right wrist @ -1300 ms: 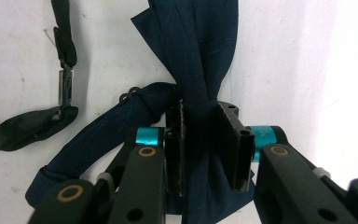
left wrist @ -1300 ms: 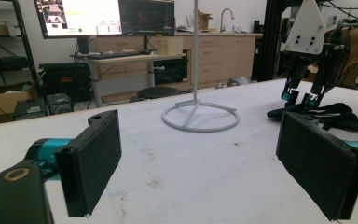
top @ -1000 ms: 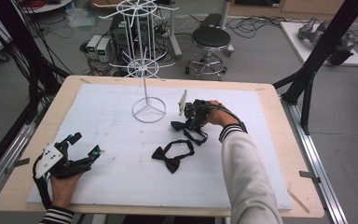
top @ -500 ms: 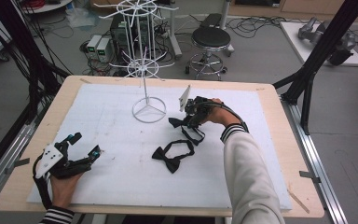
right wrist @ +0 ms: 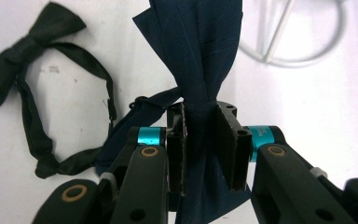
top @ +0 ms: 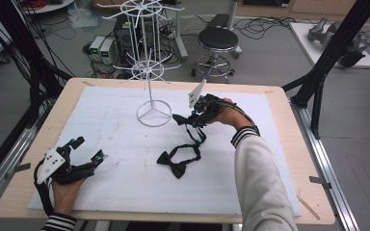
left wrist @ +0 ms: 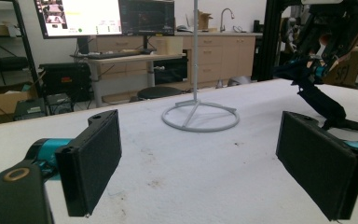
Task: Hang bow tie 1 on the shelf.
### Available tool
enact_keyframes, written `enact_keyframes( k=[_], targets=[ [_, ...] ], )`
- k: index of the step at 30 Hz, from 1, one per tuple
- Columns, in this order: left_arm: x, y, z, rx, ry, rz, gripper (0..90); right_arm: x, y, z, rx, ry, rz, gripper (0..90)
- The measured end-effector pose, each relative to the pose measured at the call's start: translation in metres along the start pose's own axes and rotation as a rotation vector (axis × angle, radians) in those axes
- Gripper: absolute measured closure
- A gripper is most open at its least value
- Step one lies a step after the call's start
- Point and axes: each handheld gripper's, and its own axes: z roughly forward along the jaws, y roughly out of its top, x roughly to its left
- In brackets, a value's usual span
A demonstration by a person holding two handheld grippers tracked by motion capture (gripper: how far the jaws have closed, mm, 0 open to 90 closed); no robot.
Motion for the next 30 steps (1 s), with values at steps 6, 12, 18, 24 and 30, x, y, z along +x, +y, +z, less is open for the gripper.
enact_keyframes(
  k=[6, 12, 18, 24, 30],
  targets=[
    [0.000, 0.000, 0.000, 0.000, 0.000, -0.001, 14.5, 0.001, 0.001, -0.010, -0.049, -0.016, 0.013, 75.3],
    [0.000, 0.000, 0.000, -0.001, -0.001, -0.001, 14.5, 0.002, 0.000, -0.016, -0.079, -0.004, 0.032, 75.3],
    [0.000, 0.000, 0.000, 0.002, -0.001, 0.001, 14.5, 0.001, -0.001, -0.024, -0.163, -0.028, 0.028, 75.3],
    [0.000, 0.000, 0.000, 0.003, -0.001, -0.002, 14.5, 0.001, -0.001, -0.034, -0.235, -0.044, 0.034, 75.3],
    [0.000, 0.000, 0.000, 0.003, -0.001, -0.002, 14.5, 0.001, -0.001, -0.042, -0.290, -0.053, 0.038, 75.3]
  ],
)
